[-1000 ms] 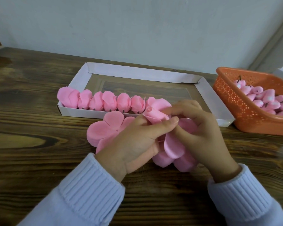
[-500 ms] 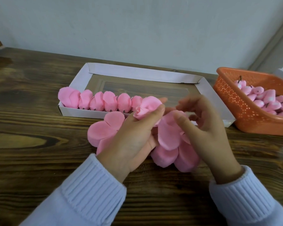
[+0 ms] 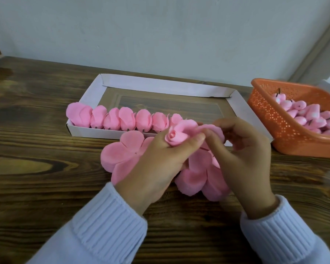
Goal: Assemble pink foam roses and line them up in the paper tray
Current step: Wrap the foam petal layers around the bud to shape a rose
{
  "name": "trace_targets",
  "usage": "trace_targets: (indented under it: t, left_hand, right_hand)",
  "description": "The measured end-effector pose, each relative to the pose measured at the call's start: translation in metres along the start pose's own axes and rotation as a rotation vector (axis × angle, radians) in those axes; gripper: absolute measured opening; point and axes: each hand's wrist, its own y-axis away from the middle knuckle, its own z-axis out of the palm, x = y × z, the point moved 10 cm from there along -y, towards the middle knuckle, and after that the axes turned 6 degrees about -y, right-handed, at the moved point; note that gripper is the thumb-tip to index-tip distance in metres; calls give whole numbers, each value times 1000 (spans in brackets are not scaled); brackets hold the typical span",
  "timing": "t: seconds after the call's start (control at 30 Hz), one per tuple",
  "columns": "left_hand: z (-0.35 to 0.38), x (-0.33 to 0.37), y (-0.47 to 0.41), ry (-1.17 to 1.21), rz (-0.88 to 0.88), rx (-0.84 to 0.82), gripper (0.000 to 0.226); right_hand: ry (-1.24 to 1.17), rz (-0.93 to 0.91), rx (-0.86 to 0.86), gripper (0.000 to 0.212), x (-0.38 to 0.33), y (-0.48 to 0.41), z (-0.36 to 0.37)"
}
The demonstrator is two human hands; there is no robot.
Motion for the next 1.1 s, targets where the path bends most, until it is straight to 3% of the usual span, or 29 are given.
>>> trace_targets:
  t: [0.23,0.37,0.47,0.6,0.77,1.1]
  left_hand:
    - [10,1,2,-94,12,-86,29]
    - [9,0,2,83,-26,-51,20]
    - [4,-3,1,309,-110,2,23]
    - [0,-4,0,394,-154,41,26]
    - [-2,-2,1,256,-105,77,25]
    - [-4,0,3,49,-49,139,30]
  right_hand:
    - [-148,89,60,21,5,-1,-7]
    - [-286,139,79,15,13,0,-6]
    - [-272,162,43,17,15,-1,-1]
    - [-159,167,-86,26,14,3,15]
    - [-15,100,-157,39,8,7,25]
    - [-37,156,-161,40,10,11,28]
